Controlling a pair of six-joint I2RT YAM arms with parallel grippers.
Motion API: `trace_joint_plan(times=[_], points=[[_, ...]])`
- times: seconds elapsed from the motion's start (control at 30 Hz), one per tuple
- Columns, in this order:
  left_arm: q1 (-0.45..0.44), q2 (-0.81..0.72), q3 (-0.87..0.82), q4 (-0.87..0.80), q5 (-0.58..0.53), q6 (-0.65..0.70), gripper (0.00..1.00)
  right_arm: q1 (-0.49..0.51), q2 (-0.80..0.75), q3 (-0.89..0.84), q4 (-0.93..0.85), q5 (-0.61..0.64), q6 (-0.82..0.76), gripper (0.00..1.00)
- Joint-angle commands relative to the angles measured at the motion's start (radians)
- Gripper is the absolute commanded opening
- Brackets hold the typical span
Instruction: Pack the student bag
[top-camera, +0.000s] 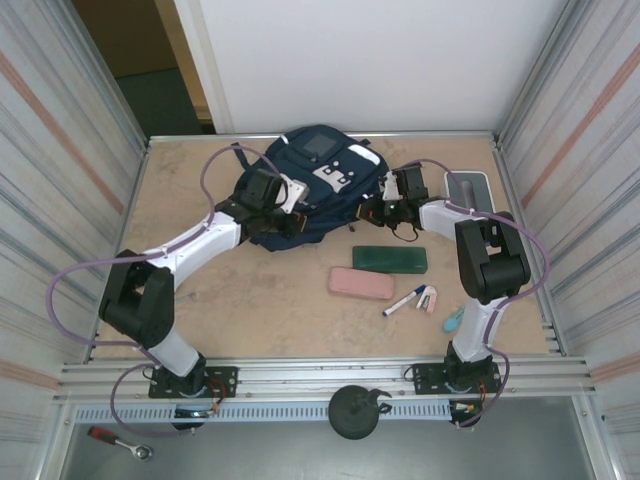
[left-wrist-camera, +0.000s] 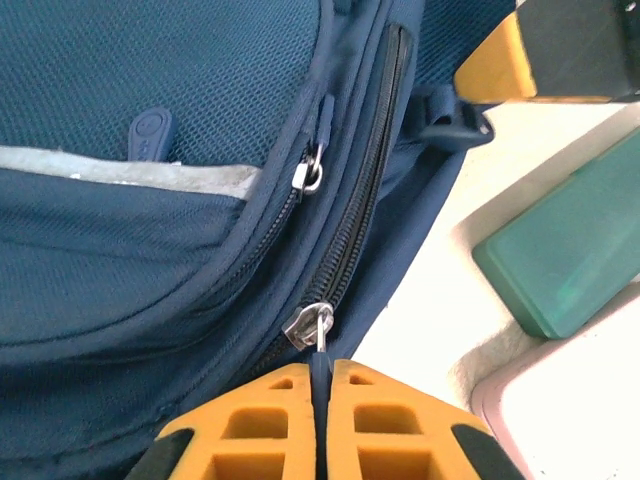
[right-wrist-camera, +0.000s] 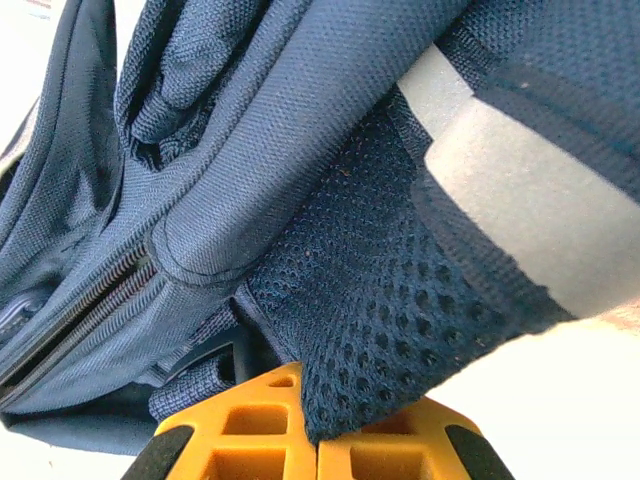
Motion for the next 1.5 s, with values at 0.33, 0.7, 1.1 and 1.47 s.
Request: trace_joint_plan(times=[0.33, 0.7, 1.1, 1.47], points=[[0.023, -0.008, 0.011, 0.001, -0.041, -0.013, 0.0, -0.003, -0.045, -0.084, 0.046, 0.084, 0.033, 0.0], [0.061, -0.067, -0.054, -0.035, -0.099, -0.027, 0.0, -0.015, -0.053, -0.119, 0.069, 0.164, 0.045, 0.0], [-0.097, 0.124, 0.159, 0.009, -0.037, -0.049, 0.0, 0.099, -0.048, -0.093, 0.138, 0.142, 0.091, 0.0], [0.029, -0.096, -0.066, -0.062, -0.259, -0.05, 0.0, -0.02, -0.106, -0.224, 0.1, 0.285, 0.084, 0.0]])
